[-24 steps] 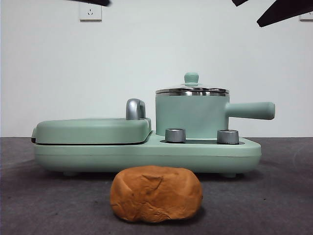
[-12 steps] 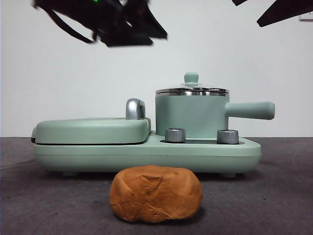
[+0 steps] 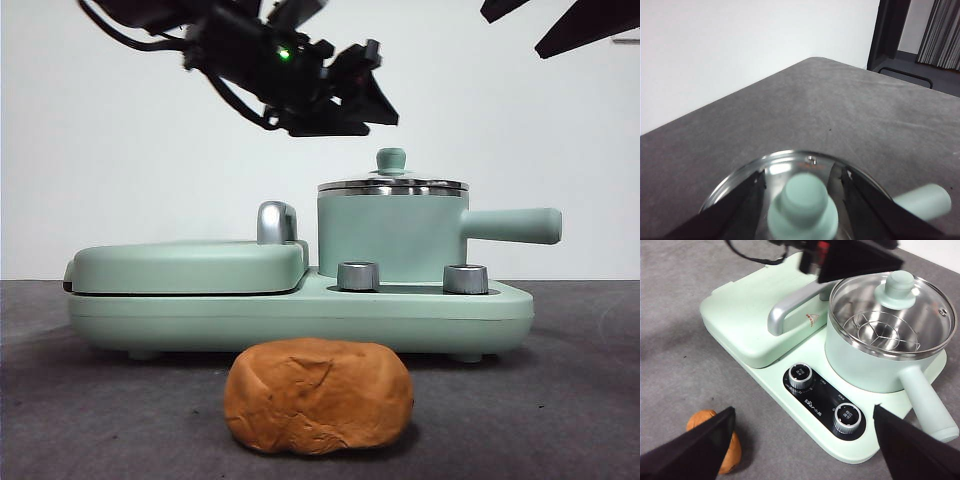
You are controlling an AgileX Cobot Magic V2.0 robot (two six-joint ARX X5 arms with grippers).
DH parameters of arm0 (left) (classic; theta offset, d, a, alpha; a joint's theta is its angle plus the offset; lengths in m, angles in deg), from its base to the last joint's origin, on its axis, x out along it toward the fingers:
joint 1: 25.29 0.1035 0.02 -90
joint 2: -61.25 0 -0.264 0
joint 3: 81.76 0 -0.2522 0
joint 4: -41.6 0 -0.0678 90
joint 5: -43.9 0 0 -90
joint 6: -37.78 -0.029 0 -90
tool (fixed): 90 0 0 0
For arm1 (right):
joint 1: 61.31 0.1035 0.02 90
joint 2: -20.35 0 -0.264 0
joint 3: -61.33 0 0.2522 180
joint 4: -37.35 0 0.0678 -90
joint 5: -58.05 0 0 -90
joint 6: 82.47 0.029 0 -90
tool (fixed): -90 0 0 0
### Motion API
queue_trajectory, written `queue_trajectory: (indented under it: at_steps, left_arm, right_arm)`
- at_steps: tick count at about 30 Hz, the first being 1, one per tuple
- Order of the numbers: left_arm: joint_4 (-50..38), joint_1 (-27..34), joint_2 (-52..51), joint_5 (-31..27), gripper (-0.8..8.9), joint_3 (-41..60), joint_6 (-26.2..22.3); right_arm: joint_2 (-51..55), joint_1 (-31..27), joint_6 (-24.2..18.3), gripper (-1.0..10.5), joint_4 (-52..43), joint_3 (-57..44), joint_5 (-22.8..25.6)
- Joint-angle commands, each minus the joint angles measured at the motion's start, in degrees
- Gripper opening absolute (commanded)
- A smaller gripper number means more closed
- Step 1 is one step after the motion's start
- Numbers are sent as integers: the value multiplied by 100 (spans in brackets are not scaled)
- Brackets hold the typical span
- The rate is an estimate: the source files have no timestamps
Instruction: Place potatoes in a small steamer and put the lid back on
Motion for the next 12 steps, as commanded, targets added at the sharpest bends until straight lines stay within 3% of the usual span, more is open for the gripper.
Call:
queue_trajectory:
  at_steps: [1, 12]
  left_arm:
    - [-61, -72, 315, -22, 248, -302, -162]
    - [-66, -79, 697, -37, 248, -378, -409]
  right_arm:
    - [-39, 46, 52, 438, -48, 85, 17]
    - [-39, 46, 55, 438, -26, 85, 17]
